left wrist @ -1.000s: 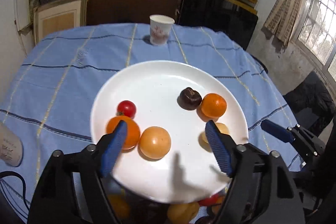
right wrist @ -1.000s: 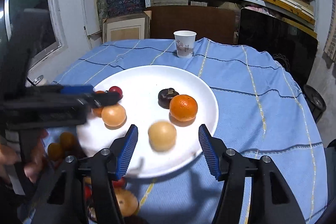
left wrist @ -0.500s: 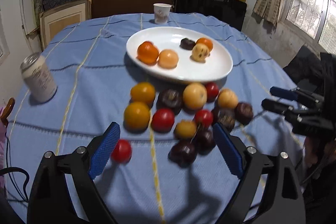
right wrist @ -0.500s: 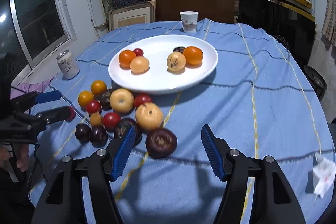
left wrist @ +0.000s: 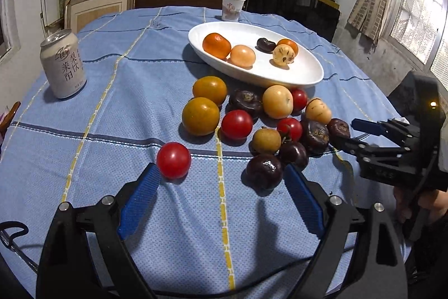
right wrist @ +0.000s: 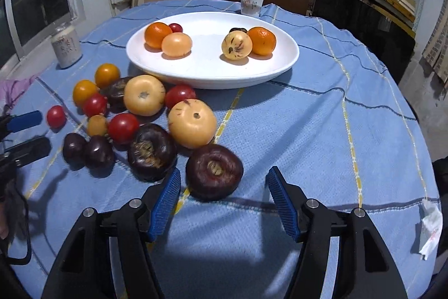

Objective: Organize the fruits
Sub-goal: 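Grasp a dark brown fruit with the right tool while the left tool grasps a red tomato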

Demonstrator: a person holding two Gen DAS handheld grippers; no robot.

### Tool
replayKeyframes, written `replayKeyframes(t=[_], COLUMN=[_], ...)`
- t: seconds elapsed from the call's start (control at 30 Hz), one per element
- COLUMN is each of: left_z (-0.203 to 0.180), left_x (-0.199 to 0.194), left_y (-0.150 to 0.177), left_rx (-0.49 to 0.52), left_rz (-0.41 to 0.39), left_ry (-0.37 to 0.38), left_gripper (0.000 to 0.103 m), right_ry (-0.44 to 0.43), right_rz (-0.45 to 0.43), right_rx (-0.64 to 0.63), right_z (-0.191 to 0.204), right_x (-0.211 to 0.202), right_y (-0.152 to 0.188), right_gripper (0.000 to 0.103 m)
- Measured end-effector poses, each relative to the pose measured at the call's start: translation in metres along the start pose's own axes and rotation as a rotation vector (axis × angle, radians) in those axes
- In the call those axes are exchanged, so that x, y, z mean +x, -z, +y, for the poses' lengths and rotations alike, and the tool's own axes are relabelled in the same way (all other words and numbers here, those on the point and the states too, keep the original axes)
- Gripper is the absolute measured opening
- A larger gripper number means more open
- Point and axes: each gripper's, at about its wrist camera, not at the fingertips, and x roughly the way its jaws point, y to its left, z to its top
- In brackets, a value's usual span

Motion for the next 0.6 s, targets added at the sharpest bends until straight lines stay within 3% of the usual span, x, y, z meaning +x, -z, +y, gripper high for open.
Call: replayKeyframes(t=[0.1,0.13,0.17,0.4,0.6], left_z=[0.001,0.001,0.000,0.023,0.029], left_x=[0.002,0.003,0.004,0.006,0.013], left_y=[0.000,0.000,0.000,-0.003,-0.005], left_rx=[-0.007,-0.003,-0.001,-0.107,-0.120], left_rz=[0.012,0.017,0.020,0.013,0.038], left_ry=[-0.003,-0.007,-0.013,-0.076,-0.153], left_gripper=[0.088,0.088,0.088,0.088,0.088], right_ry=[-0.010,-0.026,-0.054,-0.151,-0.146], right_rz=[0.006,0.002,-0.002,-0.082,-0.101], right_rx=[0.003,0.001,-0.005,0.084,0.071], right_z=[0.000,0.000,0.001,-0.017,-0.013], right_x=[0.006,0.006,0.006,-0.007,-0.011], right_y=[-0.001,-0.001,0.000,0.003,0.003], right_gripper=[0.060,0.047,0.043,0.043,0.043])
